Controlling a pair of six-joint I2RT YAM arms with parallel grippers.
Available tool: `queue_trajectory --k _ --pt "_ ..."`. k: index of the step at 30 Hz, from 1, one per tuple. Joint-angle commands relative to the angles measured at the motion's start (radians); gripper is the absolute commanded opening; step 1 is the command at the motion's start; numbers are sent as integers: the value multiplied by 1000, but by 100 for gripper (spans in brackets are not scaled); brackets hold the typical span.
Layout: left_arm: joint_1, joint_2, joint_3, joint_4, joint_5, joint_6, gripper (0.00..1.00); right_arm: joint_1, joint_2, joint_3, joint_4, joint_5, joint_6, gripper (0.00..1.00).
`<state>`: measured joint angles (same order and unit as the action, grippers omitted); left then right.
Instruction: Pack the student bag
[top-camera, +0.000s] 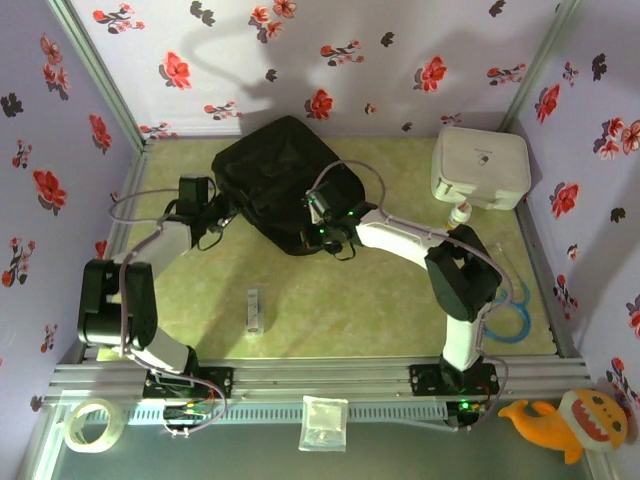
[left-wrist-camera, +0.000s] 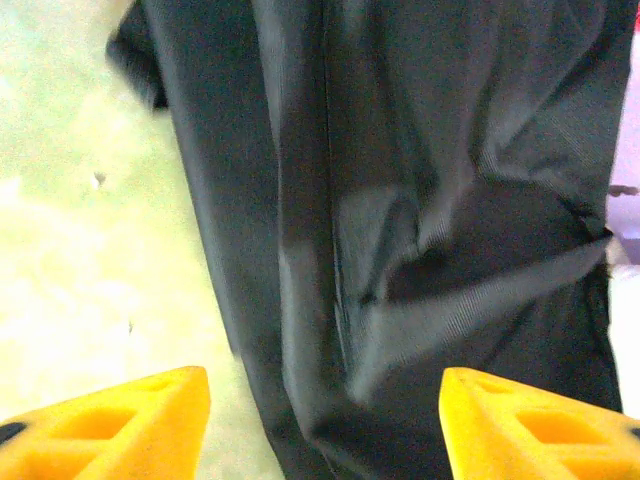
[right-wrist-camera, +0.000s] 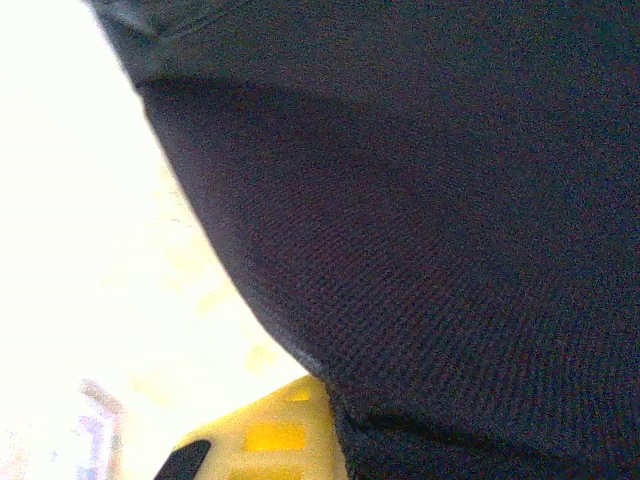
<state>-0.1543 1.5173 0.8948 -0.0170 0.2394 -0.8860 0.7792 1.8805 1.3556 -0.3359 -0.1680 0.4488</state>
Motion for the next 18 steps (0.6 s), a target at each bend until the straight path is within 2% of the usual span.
queue_trajectory --k 1,8,12,18 --pt "-7 -77 -75 48 46 -106 65 21 46 75 89 -109 10 0" --pt "-102 -76 -198 270 113 -318 64 38 99 118 121 -153 40 0" --pt "-138 -21 -204 326 110 -353 60 41 92 106 121 -157 43 0" --pt "-148 43 -170 348 97 -348 46 41 77 82 107 -139 36 0"
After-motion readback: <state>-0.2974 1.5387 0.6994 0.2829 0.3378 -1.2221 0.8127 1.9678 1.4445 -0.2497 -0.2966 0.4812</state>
